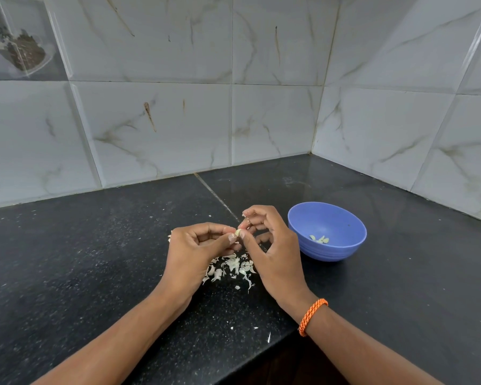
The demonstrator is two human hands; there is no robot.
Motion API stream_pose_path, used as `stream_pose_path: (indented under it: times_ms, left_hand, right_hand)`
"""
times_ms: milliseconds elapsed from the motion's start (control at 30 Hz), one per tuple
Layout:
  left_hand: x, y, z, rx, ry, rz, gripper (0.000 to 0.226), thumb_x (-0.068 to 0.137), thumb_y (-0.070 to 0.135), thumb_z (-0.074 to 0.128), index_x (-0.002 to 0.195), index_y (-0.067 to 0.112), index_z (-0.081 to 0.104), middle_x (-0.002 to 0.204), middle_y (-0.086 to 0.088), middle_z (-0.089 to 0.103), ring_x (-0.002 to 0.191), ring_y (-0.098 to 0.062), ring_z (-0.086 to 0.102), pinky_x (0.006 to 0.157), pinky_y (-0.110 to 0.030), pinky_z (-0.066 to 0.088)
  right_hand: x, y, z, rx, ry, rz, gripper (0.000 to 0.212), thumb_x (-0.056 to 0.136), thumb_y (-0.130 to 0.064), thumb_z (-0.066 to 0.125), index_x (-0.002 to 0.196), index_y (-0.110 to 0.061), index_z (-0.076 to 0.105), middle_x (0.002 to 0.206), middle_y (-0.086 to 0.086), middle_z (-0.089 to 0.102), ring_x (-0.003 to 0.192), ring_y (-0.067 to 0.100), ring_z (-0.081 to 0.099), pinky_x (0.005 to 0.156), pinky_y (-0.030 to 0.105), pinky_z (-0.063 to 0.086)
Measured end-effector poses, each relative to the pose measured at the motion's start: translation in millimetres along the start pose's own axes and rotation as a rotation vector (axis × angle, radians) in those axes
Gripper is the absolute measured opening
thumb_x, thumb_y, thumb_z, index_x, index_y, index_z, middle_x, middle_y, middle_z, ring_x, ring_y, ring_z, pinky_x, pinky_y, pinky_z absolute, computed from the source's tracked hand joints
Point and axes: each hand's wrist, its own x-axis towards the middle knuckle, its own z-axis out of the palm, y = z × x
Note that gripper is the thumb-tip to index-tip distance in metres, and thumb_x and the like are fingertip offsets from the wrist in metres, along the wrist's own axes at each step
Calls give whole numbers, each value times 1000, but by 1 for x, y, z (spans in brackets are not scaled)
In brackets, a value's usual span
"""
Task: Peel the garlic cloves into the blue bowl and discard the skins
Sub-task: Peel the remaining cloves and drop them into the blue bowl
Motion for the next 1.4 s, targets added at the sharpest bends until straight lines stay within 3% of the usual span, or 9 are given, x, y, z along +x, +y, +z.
stream_pose_path:
  times_ms: [233,500,700,800,967,1067,1167,1333,1400]
  left_hand:
    - [2,-2,-4,-30,0,-21,14,86,7,85,99,1,80,88,-24,79,81,-36,80,78,-37,69]
    - [3,-4,-5,35,48,-14,13,90,3,83,97,0,73,80,-25,76,73,-40,78,72,-41,66]
    - [0,3,-1,216,64,49,15,88,17,89,97,14,77,79,-11,79,60,-35,75,59,-44,60]
    - [1,1,-3,314,100,92,11,94,19,84,101,24,78,79,-4,80,53,-32,72,51,-38,56]
    - [7,-9,-9,435,141,177,20,103,12,69,101,29,79,72,1,75,44,-25,59,49,-51,58]
    - [9,-12,-10,496,138,181,23,102,16,69,99,37,78,69,5,73,50,-16,60,56,-50,59]
    - [10,-13,-12,521,149,175,24,101,17,70,97,39,78,66,5,69,63,-20,68,67,-47,60]
    - [13,-14,-13,542,140,175,22,101,17,70,95,37,79,61,5,63,62,-25,63,66,-39,54]
    - [12,-14,-13,544,134,168,23,101,17,70,95,36,79,60,4,64,63,-25,63,67,-39,55]
  right_hand:
    - [2,12,0,84,-86,125,9,99,-15,76,105,-20,80,103,-7,77,99,20,74,80,46,63]
    - [2,6,0,185,-169,130,3,99,-15,76,102,-14,74,100,1,77,95,23,75,83,47,64]
    - [0,-1,-1,84,-67,68,6,94,-14,81,96,-18,77,91,-8,77,93,16,76,78,24,59]
    - [2,5,-3,0,-21,64,9,94,-10,81,97,-18,80,91,-10,78,92,12,76,78,21,59]
    - [10,16,-15,-417,-130,-12,16,98,-11,75,104,-23,84,96,-11,77,91,5,70,84,10,47]
    - [16,17,-19,-663,-329,-60,20,103,-13,68,112,-24,82,106,-6,76,99,13,67,89,28,52]
    - [25,8,-15,-832,-506,-88,26,105,-11,62,118,-25,80,112,-4,74,107,17,61,89,33,52]
    - [51,-5,-23,-740,-264,-127,21,99,-9,67,99,-22,84,96,-1,76,92,20,64,79,40,52]
    - [41,-2,-16,-797,-355,-101,25,98,-6,66,103,-23,83,99,0,76,95,22,66,81,40,54]
